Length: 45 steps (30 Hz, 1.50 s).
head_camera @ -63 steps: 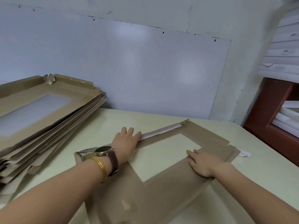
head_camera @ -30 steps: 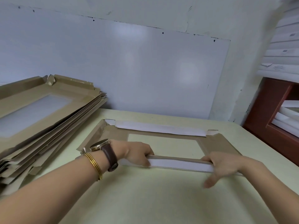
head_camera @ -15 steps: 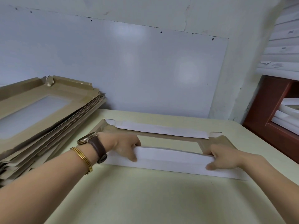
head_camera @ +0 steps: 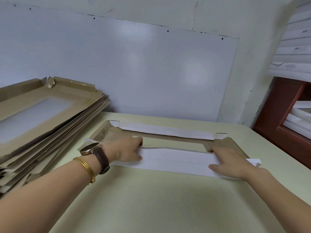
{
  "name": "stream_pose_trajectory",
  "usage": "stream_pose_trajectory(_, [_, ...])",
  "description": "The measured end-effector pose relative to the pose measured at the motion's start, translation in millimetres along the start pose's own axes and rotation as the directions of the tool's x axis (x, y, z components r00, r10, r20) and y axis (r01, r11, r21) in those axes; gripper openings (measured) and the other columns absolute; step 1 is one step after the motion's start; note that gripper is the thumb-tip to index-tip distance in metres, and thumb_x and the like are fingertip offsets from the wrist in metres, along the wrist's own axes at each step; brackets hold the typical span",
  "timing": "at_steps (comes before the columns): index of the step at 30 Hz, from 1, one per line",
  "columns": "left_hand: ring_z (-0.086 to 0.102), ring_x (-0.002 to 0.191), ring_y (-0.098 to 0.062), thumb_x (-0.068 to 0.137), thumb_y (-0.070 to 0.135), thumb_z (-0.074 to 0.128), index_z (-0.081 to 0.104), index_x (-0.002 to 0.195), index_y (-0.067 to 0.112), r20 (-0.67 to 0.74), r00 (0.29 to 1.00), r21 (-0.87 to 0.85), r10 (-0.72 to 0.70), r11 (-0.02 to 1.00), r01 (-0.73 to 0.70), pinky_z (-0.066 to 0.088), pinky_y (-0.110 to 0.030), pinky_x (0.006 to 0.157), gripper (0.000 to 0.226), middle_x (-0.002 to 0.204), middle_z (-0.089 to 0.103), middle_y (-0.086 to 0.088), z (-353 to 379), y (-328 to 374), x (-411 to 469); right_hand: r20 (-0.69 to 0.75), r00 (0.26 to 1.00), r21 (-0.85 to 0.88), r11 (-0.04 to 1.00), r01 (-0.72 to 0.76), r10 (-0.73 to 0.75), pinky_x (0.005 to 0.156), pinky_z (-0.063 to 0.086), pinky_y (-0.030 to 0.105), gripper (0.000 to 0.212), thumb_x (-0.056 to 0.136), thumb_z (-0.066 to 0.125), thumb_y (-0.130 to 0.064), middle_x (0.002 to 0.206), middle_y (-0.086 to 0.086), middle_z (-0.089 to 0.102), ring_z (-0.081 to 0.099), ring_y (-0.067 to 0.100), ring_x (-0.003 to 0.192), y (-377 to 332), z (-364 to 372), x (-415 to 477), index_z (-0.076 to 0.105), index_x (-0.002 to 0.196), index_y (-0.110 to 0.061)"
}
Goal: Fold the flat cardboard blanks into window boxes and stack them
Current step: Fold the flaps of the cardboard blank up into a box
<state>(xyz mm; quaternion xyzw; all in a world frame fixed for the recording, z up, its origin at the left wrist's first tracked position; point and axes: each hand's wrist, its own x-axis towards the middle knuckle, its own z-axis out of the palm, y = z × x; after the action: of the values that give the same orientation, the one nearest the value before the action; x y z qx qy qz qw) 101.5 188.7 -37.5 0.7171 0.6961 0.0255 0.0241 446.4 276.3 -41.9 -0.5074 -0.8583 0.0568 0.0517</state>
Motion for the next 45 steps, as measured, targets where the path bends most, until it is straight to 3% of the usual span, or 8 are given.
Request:
stream_pose_trajectory(3, [0.049, 0.107, -0.023, 0.083, 0.036, 0.057, 0.039, 0.125, 0.019, -0.067, 0.997, 0.011, 0.026, 1.000, -0.025, 0.038, -0.035, 0.091, 0.049, 0.119, 0.052, 0.001, 14, 0, -1, 0.013, 0.999, -0.043, 0.998, -0.052, 0.053, 0.109, 0.030, 0.044, 0.064, 0.087, 0.060, -0.042, 0.138, -0.010, 0.038, 0.029, 0.017, 0.134, 1, 9, 0, 0.032, 0.143, -0.032])
stream_pose_trajectory(6, [0.028, 0.133, -0.019, 0.079, 0.028, 0.056, 0.032, 0.135, 0.021, -0.173, 0.979, 0.081, 0.105, 0.992, -0.093, 0.009, -0.055, 0.116, 0.062, 0.136, 0.034, 0.001, 30, 4, -3, -0.065, 0.997, -0.109, 0.992, -0.058, 0.051, 0.109, 0.023, 0.042, 0.073, 0.090, 0.055, -0.037, 0.149, -0.005, 0.021, 0.014, 0.019, 0.138, -8, 22, -4, 0.015, 0.151, -0.033])
stream_pose_trajectory(11, [0.000, 0.148, -0.016, 0.090, 0.016, 0.039, 0.021, 0.150, 0.018, -0.247, 0.950, 0.109, 0.190, 0.980, -0.168, -0.010, -0.045, 0.117, 0.063, 0.160, 0.008, 0.000, 58, 27, -4, -0.220, 0.975, -0.119, 0.993, 0.013, -0.039, 0.116, 0.013, 0.032, 0.059, 0.099, 0.037, -0.023, 0.161, 0.000, 0.004, 0.002, 0.019, 0.148, -66, 52, -8, 0.015, 0.153, -0.025])
stream_pose_trajectory(17, [-0.010, 0.148, -0.014, 0.104, 0.037, 0.017, -0.001, 0.155, 0.015, -0.132, 0.985, 0.014, 0.115, 0.993, -0.114, -0.008, -0.033, 0.119, 0.058, 0.162, -0.008, 0.000, 80, 51, 5, -0.072, 0.972, -0.052, 0.974, 0.221, -0.224, 0.119, -0.010, 0.027, 0.059, 0.105, 0.016, -0.042, 0.163, -0.004, -0.005, -0.013, 0.010, 0.148, -137, 87, -1, 0.003, 0.156, -0.016])
stream_pose_trajectory(25, [-0.008, 0.149, -0.016, 0.102, 0.048, 0.011, -0.001, 0.154, 0.028, -0.013, 0.997, 0.041, 0.077, 0.996, -0.077, -0.005, -0.035, 0.119, 0.057, 0.162, -0.004, 0.005, 82, 43, 7, 0.117, 0.974, 0.017, 0.981, 0.194, -0.194, 0.119, -0.008, 0.025, 0.067, 0.101, 0.014, -0.055, 0.163, -0.008, -0.008, -0.013, 0.004, 0.147, -128, 85, 3, 0.001, 0.156, -0.018])
stream_pose_trajectory(29, [-0.007, 0.149, -0.017, 0.099, 0.056, 0.010, 0.000, 0.153, 0.037, -0.042, 0.998, 0.074, 0.053, 0.996, -0.050, -0.006, -0.038, 0.119, 0.058, 0.162, -0.002, 0.006, 80, 35, 4, 0.129, 0.973, 0.024, 0.982, 0.189, -0.191, 0.118, -0.009, 0.024, 0.069, 0.100, 0.015, -0.058, 0.162, -0.010, -0.010, -0.015, 0.003, 0.147, -121, 83, 1, -0.002, 0.156, -0.021])
stream_pose_trajectory(36, [-0.006, 0.149, -0.016, 0.099, 0.056, 0.011, 0.003, 0.155, 0.029, -0.068, 0.997, 0.095, 0.025, 0.995, -0.018, -0.006, -0.034, 0.119, 0.062, 0.162, -0.001, 0.003, 73, 17, -3, 0.128, 0.971, 0.019, 0.980, 0.200, -0.200, 0.119, -0.008, 0.026, 0.071, 0.099, 0.015, -0.060, 0.162, -0.009, -0.011, -0.015, 0.004, 0.147, -119, 84, 1, -0.003, 0.156, -0.021])
stream_pose_trajectory(45, [-0.004, 0.149, -0.013, 0.101, 0.052, 0.013, 0.005, 0.155, 0.030, 0.001, 0.999, -0.053, 0.037, 0.998, -0.037, -0.004, -0.033, 0.120, 0.058, 0.162, 0.000, 0.005, 71, 12, -4, 0.141, 0.970, 0.015, 0.980, 0.200, -0.201, 0.119, -0.007, 0.027, 0.072, 0.098, 0.016, -0.062, 0.162, -0.010, -0.012, -0.015, 0.004, 0.147, -118, 83, 3, -0.003, 0.156, -0.024])
